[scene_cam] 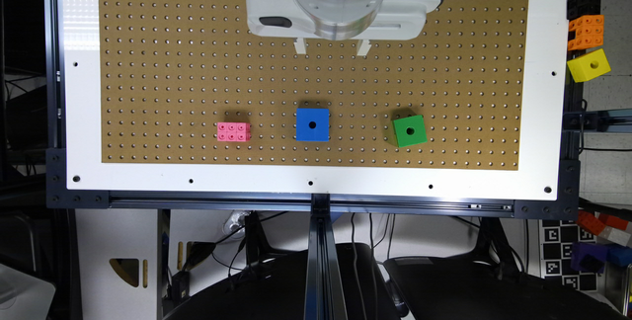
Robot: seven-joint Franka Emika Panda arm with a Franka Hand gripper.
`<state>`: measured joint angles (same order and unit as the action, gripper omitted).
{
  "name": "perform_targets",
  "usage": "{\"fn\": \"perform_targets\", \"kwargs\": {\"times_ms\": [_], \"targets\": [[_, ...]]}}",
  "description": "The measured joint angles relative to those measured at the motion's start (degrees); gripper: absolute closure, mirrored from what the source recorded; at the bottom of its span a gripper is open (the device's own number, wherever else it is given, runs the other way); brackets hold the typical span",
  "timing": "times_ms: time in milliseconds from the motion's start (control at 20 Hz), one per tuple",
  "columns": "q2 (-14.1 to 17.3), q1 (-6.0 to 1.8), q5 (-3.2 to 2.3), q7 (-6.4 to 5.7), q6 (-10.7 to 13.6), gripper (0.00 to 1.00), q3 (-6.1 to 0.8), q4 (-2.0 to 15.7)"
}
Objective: Pick up green block.
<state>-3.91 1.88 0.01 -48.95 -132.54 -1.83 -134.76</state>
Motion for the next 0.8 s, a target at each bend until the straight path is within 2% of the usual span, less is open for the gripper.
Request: {"fn": "perform_targets", "kwargs": {"times_ms": [200,300,350,450,800], "targets": [[0.0,0.09,0.01,-0.02,-0.1,0.00,-0.20,0.02],[0.5,0.37,0.10,-1.16,-0.3,0.00,-1.61,0.87],[1.1,0.62,0.10,-2.15,-0.3,0.00,-2.45,1.71],[3.2,0.70,0.10,-4.02,-0.3,0.00,-4.37,4.23],[13.7,0.80,-0.05,-7.26,-0.1,0.00,-7.98,15.47]]}}
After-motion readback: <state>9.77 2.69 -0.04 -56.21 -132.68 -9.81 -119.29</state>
